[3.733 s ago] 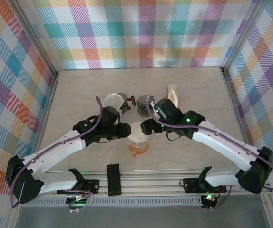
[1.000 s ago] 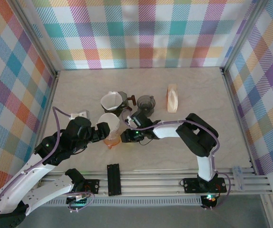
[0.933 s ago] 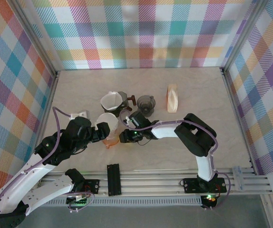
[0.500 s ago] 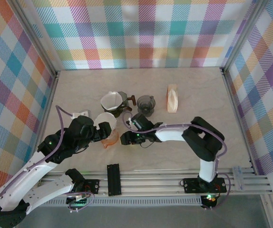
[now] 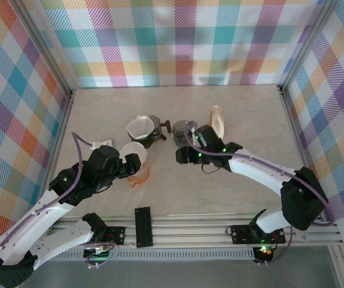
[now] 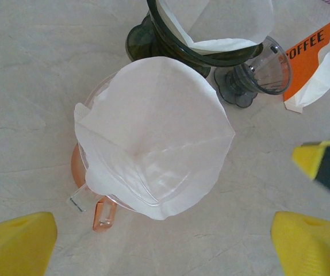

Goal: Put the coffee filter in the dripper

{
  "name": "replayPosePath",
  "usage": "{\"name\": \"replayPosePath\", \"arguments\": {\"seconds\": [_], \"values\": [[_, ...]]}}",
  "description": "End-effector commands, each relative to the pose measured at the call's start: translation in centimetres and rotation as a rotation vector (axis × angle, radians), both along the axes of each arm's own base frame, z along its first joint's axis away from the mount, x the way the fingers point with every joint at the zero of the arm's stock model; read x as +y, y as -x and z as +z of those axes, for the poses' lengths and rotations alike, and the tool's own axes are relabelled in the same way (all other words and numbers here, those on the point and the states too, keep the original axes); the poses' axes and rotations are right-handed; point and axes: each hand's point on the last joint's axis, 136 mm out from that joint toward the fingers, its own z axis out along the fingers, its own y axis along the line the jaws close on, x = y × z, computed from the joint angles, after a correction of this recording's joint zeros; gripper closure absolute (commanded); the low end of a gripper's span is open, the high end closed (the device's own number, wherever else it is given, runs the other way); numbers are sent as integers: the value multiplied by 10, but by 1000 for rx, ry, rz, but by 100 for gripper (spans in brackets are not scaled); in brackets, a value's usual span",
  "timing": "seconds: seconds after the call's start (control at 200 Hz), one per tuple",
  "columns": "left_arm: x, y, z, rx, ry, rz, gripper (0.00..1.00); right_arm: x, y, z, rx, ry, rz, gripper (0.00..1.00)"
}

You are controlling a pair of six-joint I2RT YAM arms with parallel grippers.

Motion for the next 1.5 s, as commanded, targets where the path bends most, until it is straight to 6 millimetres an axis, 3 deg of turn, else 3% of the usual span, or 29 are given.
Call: {"name": "replayPosePath", "arguments": {"seconds": [0.0,0.1,0.35,0.56,0.92,1.295,1.5], "values": [[4,-4,10,-36,9,20,4,4,-27,29,-92,61,57,22],[5,-4,11,-39,8,19,4,15,-60,38,-122,92,73,20],[8,-1,9,-33,-7,23,4,64,-133,33,-172,114,156,18],[11,0,8,-32,-21,29,4,91,-171,20,-202,148,208,17],[16,1,6,-27,-39,42,4,111,-190,-5,-168,136,268,20],[22,5,9,-37,-28,61,3,106,-200,-30,-147,214,246,28],[22,6,8,-30,-25,60,3,97,-207,-35,-157,269,204,39]]}}
